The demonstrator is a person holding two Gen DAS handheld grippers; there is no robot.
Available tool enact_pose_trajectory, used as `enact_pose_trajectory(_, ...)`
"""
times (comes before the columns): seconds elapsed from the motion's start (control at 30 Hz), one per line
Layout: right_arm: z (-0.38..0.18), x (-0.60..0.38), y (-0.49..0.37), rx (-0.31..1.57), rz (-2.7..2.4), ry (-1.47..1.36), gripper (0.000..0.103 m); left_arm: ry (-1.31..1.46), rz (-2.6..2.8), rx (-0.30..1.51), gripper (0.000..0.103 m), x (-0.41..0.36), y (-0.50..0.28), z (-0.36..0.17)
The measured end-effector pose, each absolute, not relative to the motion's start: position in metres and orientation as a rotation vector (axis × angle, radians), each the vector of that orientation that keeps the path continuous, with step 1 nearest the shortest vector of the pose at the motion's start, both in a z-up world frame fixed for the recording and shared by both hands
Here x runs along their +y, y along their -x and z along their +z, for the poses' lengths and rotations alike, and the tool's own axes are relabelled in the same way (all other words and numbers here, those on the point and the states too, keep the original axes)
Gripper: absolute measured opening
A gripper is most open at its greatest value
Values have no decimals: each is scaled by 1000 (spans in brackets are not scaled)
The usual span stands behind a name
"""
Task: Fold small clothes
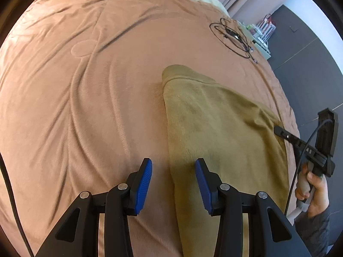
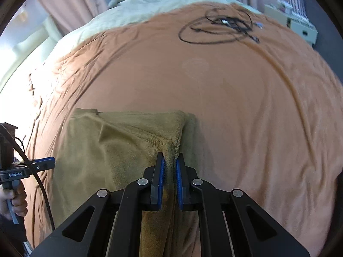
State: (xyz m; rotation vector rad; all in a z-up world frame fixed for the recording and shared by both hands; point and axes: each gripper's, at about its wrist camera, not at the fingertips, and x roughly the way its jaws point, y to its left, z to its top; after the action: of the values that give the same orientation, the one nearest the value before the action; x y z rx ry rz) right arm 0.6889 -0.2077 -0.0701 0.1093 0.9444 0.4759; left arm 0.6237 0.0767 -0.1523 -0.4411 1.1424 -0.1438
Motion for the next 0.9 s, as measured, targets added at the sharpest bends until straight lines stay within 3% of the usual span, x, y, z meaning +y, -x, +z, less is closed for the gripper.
enact_pose_trajectory(0.47,-90,-220,-716,1004,636,-359,14,440,-101,1135,46,78,-665,-157)
enact_pose_trajectory(0.6,-95,-219,-730,1015,645,-393,27,428,-85,1139,46,78,-678,-161)
enact_pose_trajectory(0.73,-97,-217,-746,1014,625,-384,27,409,-73,1132,46,77,-689,-163)
enact_pose_trajectory(0.8,-93,-216,-746,996,587,-350,21,404,-65,1130,46,77,-695,-163)
enact_pose_trajectory(0.83,-89,-215,-745,966,555,-322,7,403,-62,1129,46,78,-697,-163)
enact_pose_trajectory(0.9,-81,-221,-740,919,509,-301,4,400,-60,1123,46,79,-700,-162)
